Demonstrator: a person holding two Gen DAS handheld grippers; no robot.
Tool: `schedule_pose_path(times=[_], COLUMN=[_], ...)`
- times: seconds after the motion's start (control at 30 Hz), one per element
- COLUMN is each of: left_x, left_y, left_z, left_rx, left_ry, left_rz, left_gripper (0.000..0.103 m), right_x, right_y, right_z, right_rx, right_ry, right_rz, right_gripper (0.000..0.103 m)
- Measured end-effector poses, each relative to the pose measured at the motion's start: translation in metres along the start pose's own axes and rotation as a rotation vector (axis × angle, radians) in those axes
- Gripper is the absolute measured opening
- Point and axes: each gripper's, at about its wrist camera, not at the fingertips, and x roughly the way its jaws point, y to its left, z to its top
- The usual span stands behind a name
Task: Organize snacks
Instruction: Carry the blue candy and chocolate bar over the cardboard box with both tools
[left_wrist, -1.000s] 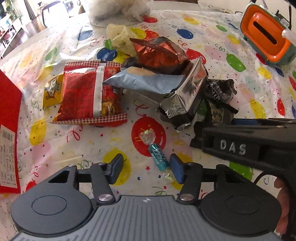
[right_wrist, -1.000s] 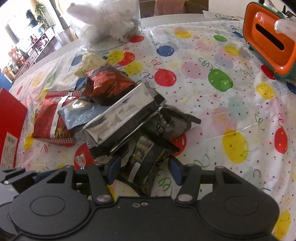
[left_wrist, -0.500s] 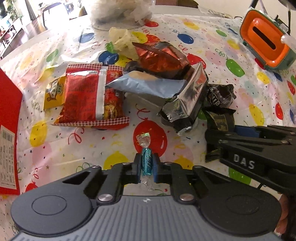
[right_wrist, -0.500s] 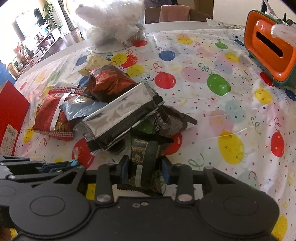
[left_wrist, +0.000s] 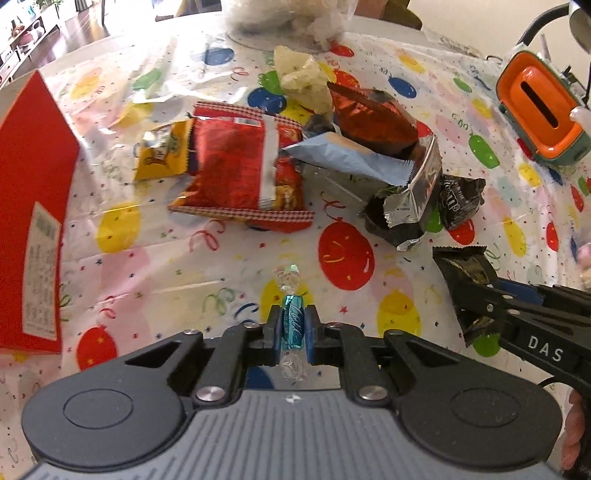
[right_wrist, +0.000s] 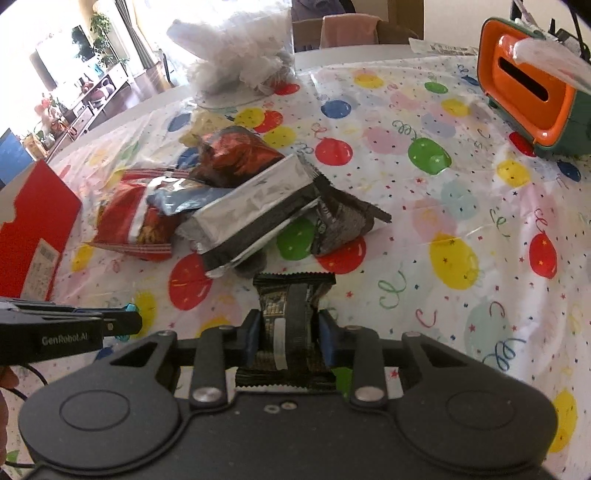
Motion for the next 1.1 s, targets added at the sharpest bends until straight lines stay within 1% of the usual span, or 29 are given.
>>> schedule_pose_path(times=[0.23, 0.4, 0.57, 0.7, 0.8, 0.93, 1.1], left_x=[-0.037, -0.068, -0.099, -0.121, -0.134, -0.148, -0.158], left_y=[0.032, 0.057, 0.088, 0.112, 0.132, 0.159, 0.196], left_z=[-0.009, -0.010, -0.009, -0.009, -0.005, 0.000, 0.006], left_rx=[-0.028, -0.044, -0.065, -0.047, -0.061, -0.072, -0.100], left_ry=[-0.031, -0.063, -0.102, -0.156, -0.179, -0.211, -0.214], left_rz=[-0.042, -0.051, -0.040, -0.002, -0.003, 0.021, 0.049], left_gripper=[0.012, 0.012, 0.012, 0.012, 0.012, 0.012, 0.012], right_x=[-0.031, -0.050, -0.062, -0.067, -0.069, -0.069, -0.060], right_y=[0.024, 0.054, 0.089, 0.123, 0.148, 0.184, 0.228], right_z=[-0.002, 0.001, 0.007, 0.014, 0.020, 0.031, 0.041], right_rx=[-0.009, -0.040, -0.078, -0.122, -0.153, -0.195, -0.236], right_ry=[-0.034, -0.063, -0.092, -0.111, -0.125, -0.149, -0.153], right_rz=[0.041, 0.081, 0.123, 0.145, 0.162, 0.186, 0.215], right_gripper=[0.031, 0.031, 0.031, 0.031, 0.031, 0.031, 0.031])
